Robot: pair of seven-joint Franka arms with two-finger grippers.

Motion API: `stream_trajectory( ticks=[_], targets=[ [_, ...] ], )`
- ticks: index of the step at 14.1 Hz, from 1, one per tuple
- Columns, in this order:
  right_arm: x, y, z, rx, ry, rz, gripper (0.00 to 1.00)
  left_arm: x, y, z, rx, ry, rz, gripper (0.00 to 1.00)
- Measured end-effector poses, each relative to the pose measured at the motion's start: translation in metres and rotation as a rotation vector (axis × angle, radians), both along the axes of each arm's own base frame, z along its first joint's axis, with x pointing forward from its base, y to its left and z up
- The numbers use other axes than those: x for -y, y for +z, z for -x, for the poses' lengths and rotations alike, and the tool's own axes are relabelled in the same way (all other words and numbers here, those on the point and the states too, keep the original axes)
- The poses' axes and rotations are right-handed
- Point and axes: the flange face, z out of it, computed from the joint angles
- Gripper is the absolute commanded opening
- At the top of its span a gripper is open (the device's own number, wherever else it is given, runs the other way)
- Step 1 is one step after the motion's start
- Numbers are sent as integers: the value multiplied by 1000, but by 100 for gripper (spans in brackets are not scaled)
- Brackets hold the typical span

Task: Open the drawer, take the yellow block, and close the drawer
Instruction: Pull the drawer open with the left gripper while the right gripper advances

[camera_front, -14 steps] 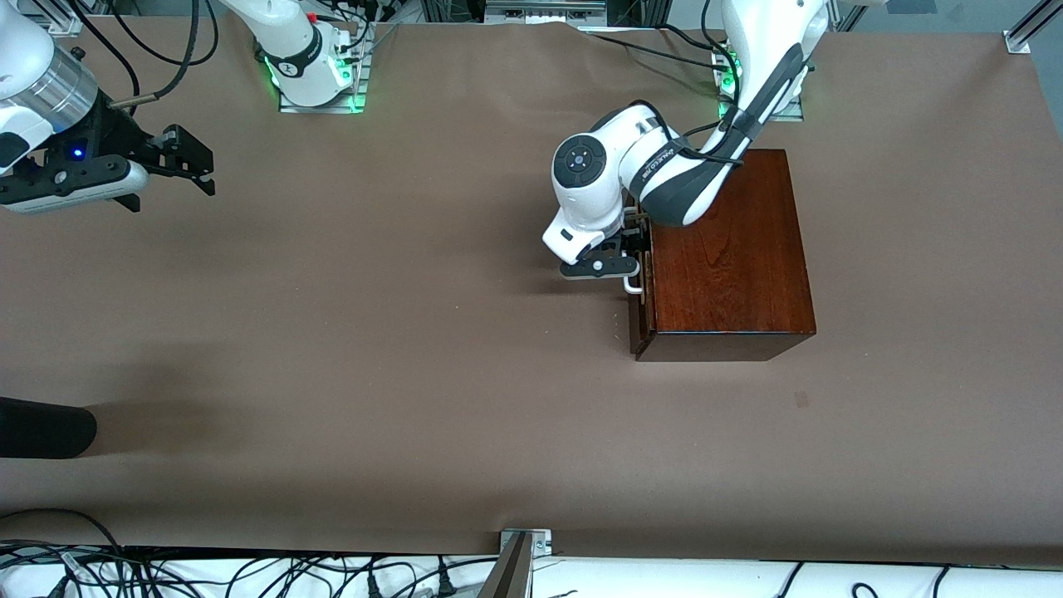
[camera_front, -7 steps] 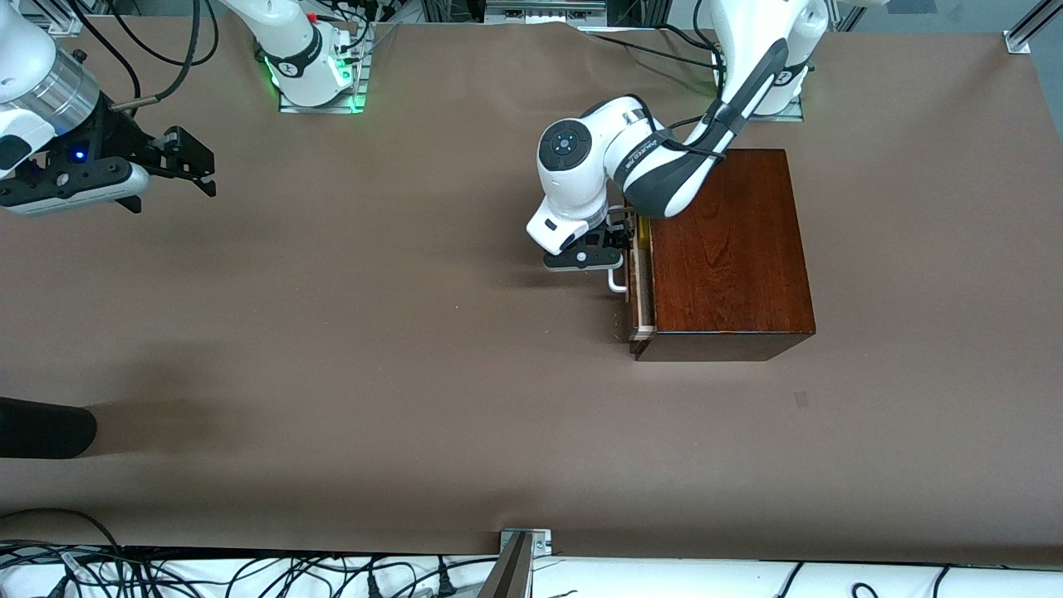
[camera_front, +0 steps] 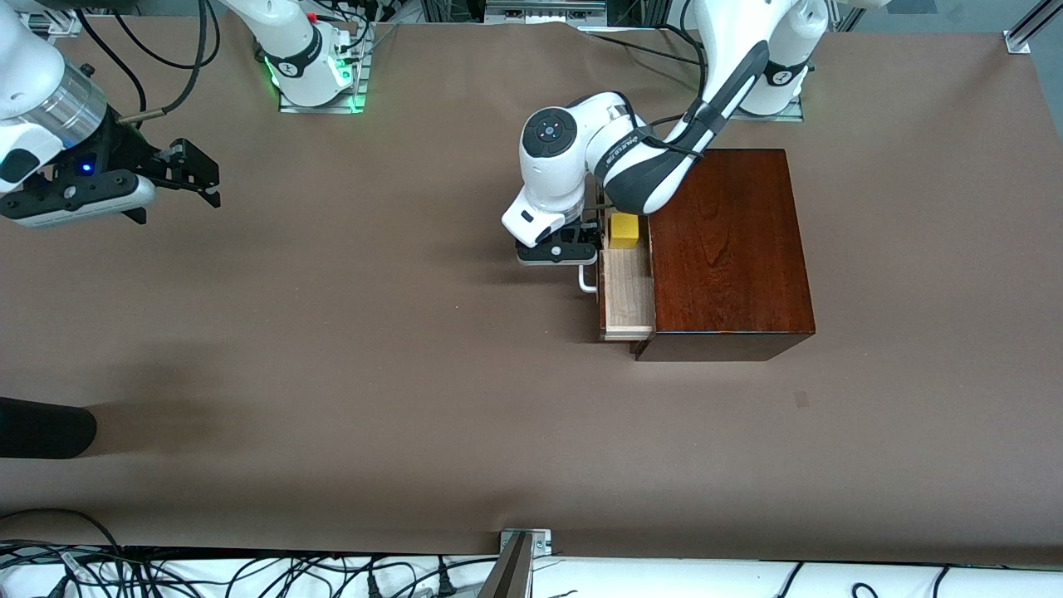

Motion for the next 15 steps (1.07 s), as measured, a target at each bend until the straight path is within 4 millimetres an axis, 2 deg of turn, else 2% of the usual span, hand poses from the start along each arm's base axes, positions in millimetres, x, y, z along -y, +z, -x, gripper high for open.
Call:
stream_trajectory(
  ticks=[5,9,12,14,15],
  targets=[
    [0,-9,-4,-17,0,2,100,19,6,3,12,24,33,100],
    [0,-38,-17,-65,-3,8,100,30,28,1,19,39,57,100],
    [0,-59,-26,-94,-5,11,100,32,73,-8,-39,81,34,100],
    [-4,-56,-27,-94,2,11,100,20,118,-16,-77,64,0,100],
    [-7,-55,-24,-111,19,13,100,8,141,-23,-92,42,-17,100]
  ],
)
